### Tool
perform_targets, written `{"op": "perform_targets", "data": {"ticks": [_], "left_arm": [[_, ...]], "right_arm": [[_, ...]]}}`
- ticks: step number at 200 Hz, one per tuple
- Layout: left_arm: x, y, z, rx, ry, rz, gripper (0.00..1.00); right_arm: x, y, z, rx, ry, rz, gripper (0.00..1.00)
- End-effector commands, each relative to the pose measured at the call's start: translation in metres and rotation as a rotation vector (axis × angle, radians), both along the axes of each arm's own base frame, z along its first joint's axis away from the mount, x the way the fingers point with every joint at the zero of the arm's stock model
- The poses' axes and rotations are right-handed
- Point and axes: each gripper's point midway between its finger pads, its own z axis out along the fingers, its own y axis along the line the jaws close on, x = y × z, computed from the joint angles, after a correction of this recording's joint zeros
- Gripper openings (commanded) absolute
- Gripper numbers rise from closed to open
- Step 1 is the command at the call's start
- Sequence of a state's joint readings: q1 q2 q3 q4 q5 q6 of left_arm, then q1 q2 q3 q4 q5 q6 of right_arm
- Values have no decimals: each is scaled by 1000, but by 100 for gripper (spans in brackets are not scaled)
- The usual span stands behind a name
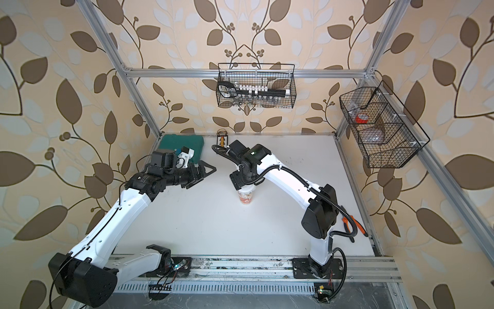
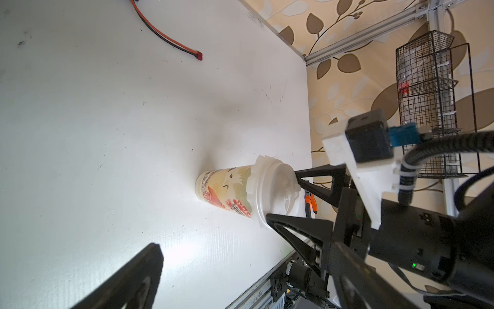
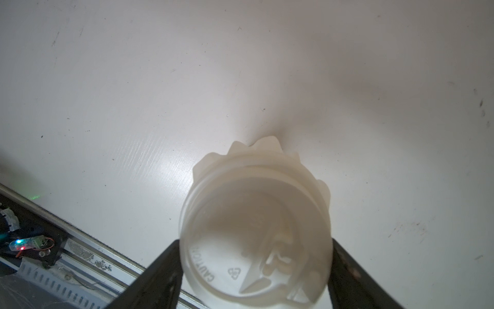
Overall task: Put the leak-proof paper on the milk tea cups
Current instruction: Place the cup lid on the cup.
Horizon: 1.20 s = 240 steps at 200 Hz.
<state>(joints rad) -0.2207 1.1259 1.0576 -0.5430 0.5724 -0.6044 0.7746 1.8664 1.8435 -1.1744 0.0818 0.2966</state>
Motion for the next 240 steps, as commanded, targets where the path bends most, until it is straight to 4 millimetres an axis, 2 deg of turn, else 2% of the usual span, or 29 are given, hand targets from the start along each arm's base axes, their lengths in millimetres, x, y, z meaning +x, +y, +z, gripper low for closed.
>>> {"op": "perform_targets", "data": {"ticks": [1, 240], "left_arm": [[0, 2, 10, -7, -48, -4, 99], [1, 0, 13, -25, -49, -10, 99]], "right_arm": [[-18, -15, -43, -97, 135, 5, 79], [6, 4, 18, 5, 13, -4, 91]]}}
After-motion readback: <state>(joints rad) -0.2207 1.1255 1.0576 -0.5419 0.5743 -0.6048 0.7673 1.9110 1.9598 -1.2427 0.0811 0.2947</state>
